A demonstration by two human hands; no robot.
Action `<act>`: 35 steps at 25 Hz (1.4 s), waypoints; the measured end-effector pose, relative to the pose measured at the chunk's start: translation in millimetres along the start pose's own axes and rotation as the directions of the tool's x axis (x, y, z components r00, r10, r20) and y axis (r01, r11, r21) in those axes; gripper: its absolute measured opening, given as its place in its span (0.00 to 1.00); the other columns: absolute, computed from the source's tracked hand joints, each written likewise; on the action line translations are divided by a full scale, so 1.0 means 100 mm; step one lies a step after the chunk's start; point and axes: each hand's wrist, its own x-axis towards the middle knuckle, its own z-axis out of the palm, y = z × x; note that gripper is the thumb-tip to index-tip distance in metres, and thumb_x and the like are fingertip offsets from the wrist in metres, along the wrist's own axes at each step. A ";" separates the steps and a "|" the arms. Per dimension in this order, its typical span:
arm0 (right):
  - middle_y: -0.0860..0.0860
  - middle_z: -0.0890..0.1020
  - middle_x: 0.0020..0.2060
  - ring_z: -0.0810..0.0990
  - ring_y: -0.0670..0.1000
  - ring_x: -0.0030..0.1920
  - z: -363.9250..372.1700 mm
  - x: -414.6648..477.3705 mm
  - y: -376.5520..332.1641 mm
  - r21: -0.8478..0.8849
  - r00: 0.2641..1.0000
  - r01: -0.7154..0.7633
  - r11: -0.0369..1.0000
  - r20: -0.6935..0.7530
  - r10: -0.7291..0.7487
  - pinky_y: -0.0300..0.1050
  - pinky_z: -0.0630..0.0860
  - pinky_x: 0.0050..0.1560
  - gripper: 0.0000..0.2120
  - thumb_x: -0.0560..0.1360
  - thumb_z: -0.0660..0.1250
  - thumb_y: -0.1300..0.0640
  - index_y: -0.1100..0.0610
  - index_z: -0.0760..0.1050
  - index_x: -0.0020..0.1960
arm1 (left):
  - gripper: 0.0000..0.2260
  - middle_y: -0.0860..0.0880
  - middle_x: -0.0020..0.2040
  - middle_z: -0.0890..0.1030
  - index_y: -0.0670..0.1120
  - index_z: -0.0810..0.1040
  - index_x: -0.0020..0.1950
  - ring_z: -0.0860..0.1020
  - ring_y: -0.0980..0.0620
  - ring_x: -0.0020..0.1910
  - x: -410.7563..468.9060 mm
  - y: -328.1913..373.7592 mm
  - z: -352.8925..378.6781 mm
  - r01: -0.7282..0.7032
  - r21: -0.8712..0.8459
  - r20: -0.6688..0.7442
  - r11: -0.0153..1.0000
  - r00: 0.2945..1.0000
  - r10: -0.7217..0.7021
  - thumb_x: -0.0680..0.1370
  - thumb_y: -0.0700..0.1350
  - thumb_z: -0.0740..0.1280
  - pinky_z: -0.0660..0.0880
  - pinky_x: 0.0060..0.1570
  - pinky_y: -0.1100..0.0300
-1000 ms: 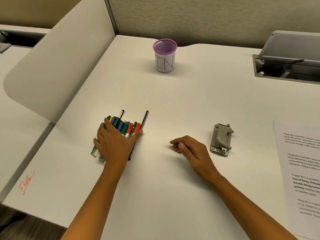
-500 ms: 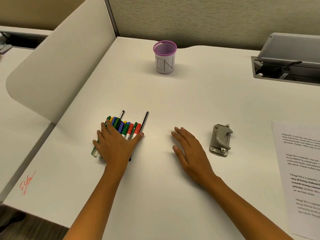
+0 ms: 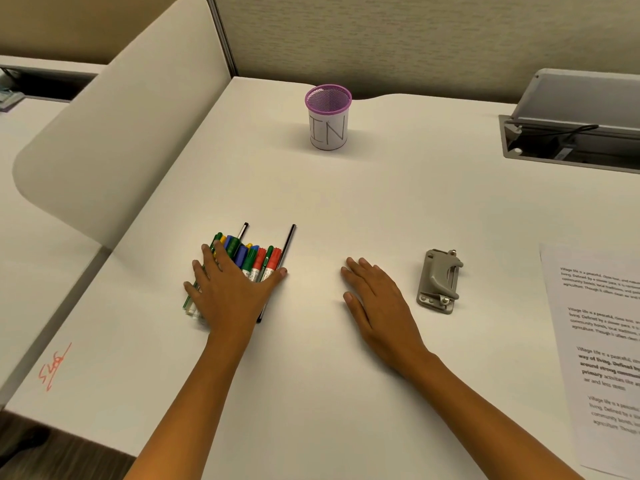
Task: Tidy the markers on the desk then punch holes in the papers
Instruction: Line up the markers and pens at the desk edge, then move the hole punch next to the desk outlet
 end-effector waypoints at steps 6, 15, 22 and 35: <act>0.46 0.62 0.74 0.54 0.43 0.75 -0.01 0.00 0.00 0.013 1.000 0.013 1.000 -0.014 -0.013 0.39 0.47 0.75 0.21 0.82 0.53 0.51 0.53 0.62 0.74 | 0.55 0.41 0.78 0.54 0.42 0.51 0.77 0.51 0.39 0.76 -0.05 0.02 -0.04 -0.022 0.035 -0.010 0.999 1.000 0.022 0.61 0.76 0.58 0.49 0.72 0.37; 0.57 0.75 0.63 0.68 0.56 0.69 -0.28 -0.08 0.10 -0.017 0.899 -0.031 0.999 -0.438 0.021 0.57 0.62 0.72 0.17 0.75 0.62 0.69 0.62 0.73 0.63 | 0.35 0.46 0.78 0.54 0.44 0.54 0.77 0.51 0.47 0.78 -0.64 0.58 0.12 -0.487 -0.175 -0.150 0.856 0.872 0.466 0.77 0.63 0.56 0.47 0.76 0.47; 0.57 0.66 0.66 0.68 0.57 0.62 -0.50 -0.16 0.33 0.051 0.768 -0.490 0.870 -0.447 0.458 0.54 0.74 0.58 0.26 0.74 0.66 0.57 0.57 0.64 0.70 | 0.31 0.48 0.79 0.46 0.47 0.49 0.78 0.41 0.48 0.78 -0.77 0.91 0.49 -0.536 -0.077 0.156 0.841 0.826 0.541 0.79 0.62 0.48 0.40 0.75 0.45; 0.51 0.72 0.67 0.62 0.56 0.73 -0.72 -0.43 0.55 0.094 0.781 -0.260 0.961 -0.565 0.267 0.49 0.47 0.76 0.25 0.66 0.52 0.74 0.54 0.79 0.52 | 0.31 0.48 0.79 0.46 0.49 0.47 0.78 0.42 0.47 0.78 -0.78 0.90 0.56 -0.573 0.027 0.143 0.819 0.813 0.564 0.78 0.61 0.38 0.42 0.75 0.44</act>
